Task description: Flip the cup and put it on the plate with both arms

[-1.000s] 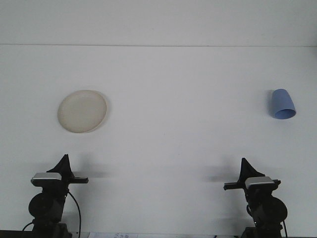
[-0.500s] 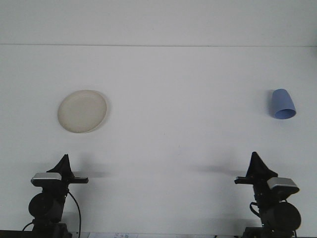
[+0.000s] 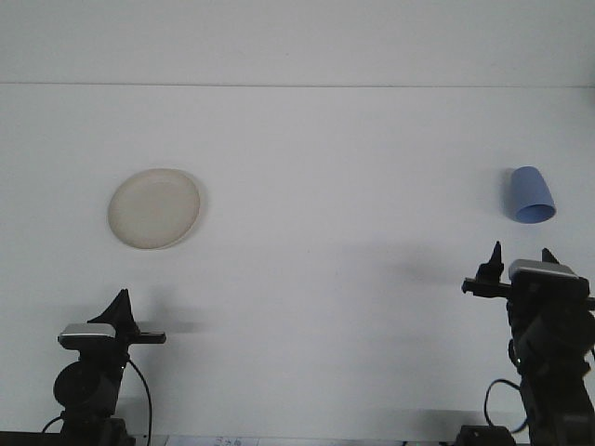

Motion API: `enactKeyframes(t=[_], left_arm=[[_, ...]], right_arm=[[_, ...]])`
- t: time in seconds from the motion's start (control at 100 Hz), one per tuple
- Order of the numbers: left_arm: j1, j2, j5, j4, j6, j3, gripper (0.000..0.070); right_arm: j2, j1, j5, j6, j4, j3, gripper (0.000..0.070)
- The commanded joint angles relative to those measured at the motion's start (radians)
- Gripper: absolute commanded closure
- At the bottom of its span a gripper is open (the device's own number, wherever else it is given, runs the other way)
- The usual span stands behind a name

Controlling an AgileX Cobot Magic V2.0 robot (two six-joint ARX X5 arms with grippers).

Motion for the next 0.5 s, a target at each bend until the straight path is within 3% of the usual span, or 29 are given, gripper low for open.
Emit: enactKeyframes(t=[0.0, 0.11, 0.49], left_arm=[[0.002, -0.002, -0.006, 0.01, 0.013, -0.019, 0.0687], [0.002, -0.001, -0.006, 0.01, 0.013, -0.019, 0.0687], [0.002, -0.002, -0.006, 0.01, 0.013, -0.019, 0.0687]], right_arm=[[0.087, -0.03, 0.007, -0.085, 0.045, 0.006, 0.0211], [0.232, -0.122, -0.034, -0.102, 0.126, 0.006, 0.0211], [0.63, -0.461, -0.314, -0.216, 0.418, 0.006, 0.0211]])
